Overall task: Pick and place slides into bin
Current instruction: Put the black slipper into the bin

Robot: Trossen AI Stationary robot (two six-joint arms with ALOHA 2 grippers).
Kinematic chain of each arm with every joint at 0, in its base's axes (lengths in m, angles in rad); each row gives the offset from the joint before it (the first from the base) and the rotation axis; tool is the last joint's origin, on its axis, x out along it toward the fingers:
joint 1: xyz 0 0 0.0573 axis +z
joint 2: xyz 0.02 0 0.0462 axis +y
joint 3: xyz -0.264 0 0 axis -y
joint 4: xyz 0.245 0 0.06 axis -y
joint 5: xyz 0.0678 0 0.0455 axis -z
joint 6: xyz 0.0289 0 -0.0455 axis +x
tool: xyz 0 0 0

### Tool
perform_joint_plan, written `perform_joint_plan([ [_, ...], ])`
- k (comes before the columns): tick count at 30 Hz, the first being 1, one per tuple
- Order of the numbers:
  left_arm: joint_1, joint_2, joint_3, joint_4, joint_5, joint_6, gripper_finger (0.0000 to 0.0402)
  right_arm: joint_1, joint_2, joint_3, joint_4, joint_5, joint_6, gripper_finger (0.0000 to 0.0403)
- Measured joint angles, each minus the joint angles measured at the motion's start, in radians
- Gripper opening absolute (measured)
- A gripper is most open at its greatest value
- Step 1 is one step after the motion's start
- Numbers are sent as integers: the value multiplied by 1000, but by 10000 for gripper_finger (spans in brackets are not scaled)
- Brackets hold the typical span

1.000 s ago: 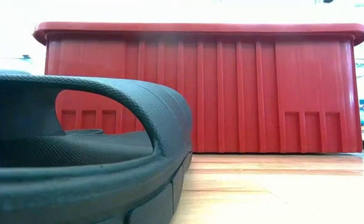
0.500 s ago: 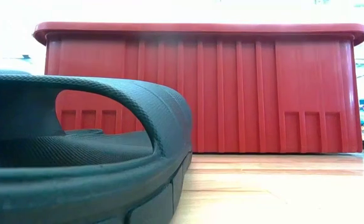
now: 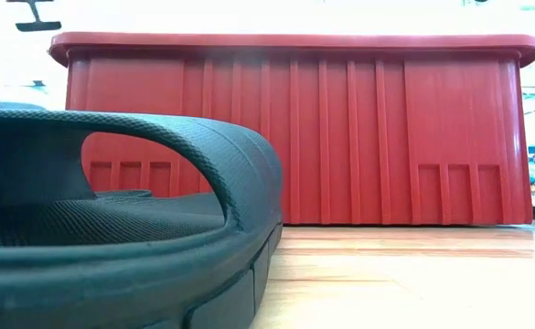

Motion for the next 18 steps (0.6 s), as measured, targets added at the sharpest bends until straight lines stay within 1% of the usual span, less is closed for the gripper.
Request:
perform_joint_plan([
  [2, -65, -38, -54, 14, 74, -70, 15, 0, 0, 0, -2, -1, 21, 0],
  [3, -97, -51, -75, 10, 95, -116, 21, 0, 0, 0, -2, -1, 28, 0],
  [7, -250, -65, -127, 12, 118, -306, 58, 0, 0, 0, -7, -3, 30, 0],
  [8, -293, -63, -135, 15, 114, -330, 69, 0, 0, 0, -7, -3, 27, 0],
  [11, -408, -45, -149, 29, 58, -387, 107, 0, 0, 0, -7, -7, 14, 0],
  [14, -502, -13, -167, 43, 5, -402, 151, 0, 0, 0, -7, -45, 8, 0],
  [18, -558, 26, -215, 65, -42, -387, 212, 0, 0, 0, -6, -83, 26, 0],
])
